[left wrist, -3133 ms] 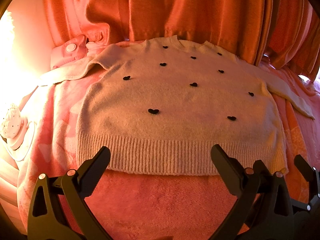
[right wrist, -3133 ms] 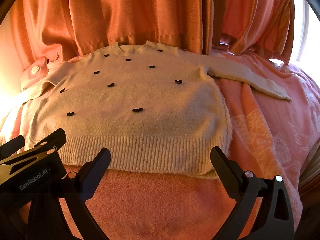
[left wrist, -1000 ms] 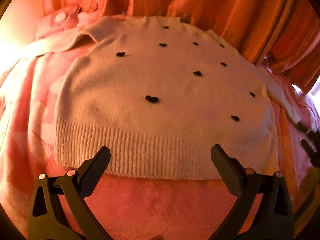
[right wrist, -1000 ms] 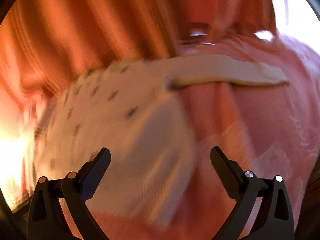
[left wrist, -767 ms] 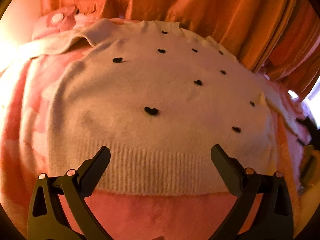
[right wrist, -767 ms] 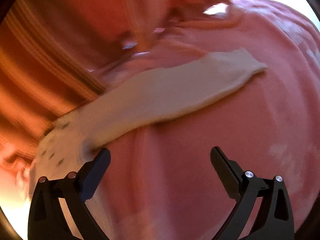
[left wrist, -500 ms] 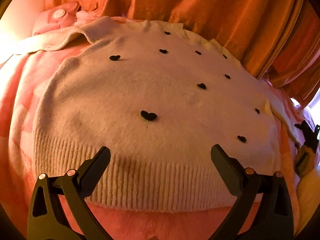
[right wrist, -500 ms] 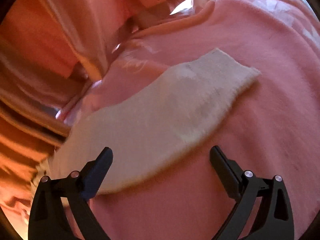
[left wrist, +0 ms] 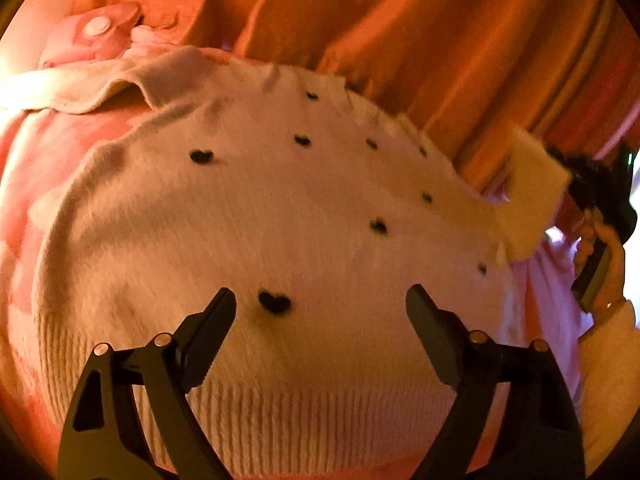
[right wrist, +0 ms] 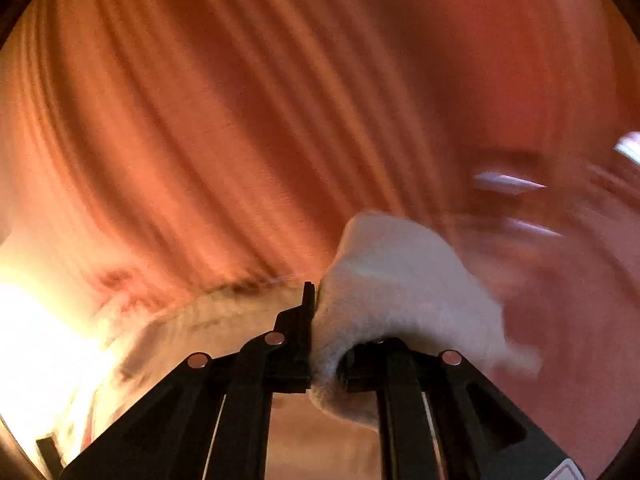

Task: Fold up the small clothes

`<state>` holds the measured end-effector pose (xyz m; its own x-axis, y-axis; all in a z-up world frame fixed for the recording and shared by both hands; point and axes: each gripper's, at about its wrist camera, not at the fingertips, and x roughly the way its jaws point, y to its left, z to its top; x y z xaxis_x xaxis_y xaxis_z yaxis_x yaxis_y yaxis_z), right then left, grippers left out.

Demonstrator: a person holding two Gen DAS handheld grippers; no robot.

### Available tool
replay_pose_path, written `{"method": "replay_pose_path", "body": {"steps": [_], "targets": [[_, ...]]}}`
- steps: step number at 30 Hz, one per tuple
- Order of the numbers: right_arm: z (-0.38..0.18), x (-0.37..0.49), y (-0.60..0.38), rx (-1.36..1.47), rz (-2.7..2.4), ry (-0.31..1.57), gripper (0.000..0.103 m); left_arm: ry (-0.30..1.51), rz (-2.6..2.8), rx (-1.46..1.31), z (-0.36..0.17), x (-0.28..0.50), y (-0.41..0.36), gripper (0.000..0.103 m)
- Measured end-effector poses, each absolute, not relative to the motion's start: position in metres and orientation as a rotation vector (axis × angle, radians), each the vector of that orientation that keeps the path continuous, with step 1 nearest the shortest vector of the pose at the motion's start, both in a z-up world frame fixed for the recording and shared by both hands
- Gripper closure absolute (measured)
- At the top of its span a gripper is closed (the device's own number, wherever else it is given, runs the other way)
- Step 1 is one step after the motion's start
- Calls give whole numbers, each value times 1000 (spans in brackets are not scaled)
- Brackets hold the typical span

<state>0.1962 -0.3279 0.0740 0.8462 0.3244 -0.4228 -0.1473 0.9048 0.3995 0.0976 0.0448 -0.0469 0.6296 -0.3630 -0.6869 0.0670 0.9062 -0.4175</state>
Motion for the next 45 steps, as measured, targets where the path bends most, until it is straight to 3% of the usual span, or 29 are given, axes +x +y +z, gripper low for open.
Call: {"method": "replay_pose_path", "body": {"steps": [1, 4, 7, 16, 20, 22, 24, 25, 29, 30, 31, 32, 33, 36, 38, 40, 43, 45], "targets": [[80, 205, -287, 314, 339, 524, 89, 852, -243, -400, -44, 100, 50, 17], [70, 223, -179, 195, 528, 602, 63, 828, -221, -449, -35, 104, 65, 12], [49, 217, -139, 101, 518, 647, 62, 807, -213, -455, -25, 114, 80, 7], [-8, 135, -263, 479, 201, 791, 53, 862, -226, -480, -39, 207, 82, 5], [-39, 134, -273, 543, 186, 835, 49, 951, -152, -594, -74, 248, 83, 5], [-50, 145, -281, 569, 170, 843, 49, 908, -129, -642, -76, 249, 86, 5], [-56, 152, -296, 634, 168, 842, 49, 882, -137, -633, -72, 254, 83, 7], [-62, 162, -299, 661, 172, 837, 49, 879, -147, -629, -72, 257, 82, 12], [-64, 194, -309, 687, 171, 820, 52, 880, -229, -624, -64, 282, 68, 47], [-62, 205, -311, 701, 177, 806, 63, 868, -244, -606, -59, 290, 64, 52], [-62, 209, -313, 709, 182, 795, 85, 848, -261, -573, -49, 298, 58, 64], [-60, 214, -314, 714, 185, 779, 95, 831, -280, -544, -39, 303, 52, 74], [-52, 217, -317, 729, 191, 733, 95, 789, -309, -513, -21, 309, 46, 76], [-17, 196, -330, 777, 211, 489, 95, 634, -352, -443, 29, 309, 39, 76], [-13, 182, -339, 759, 150, 432, 95, 570, -354, -418, 44, 307, 37, 72], [-35, 192, -338, 677, 58, 582, 94, 622, -311, -391, 26, 314, 36, 73], [-73, 197, -335, 627, -25, 787, 91, 850, -279, -465, -38, 326, 43, 73], [-76, 193, -339, 704, -45, 814, 90, 896, -268, -552, -58, 318, 54, 56]]}}
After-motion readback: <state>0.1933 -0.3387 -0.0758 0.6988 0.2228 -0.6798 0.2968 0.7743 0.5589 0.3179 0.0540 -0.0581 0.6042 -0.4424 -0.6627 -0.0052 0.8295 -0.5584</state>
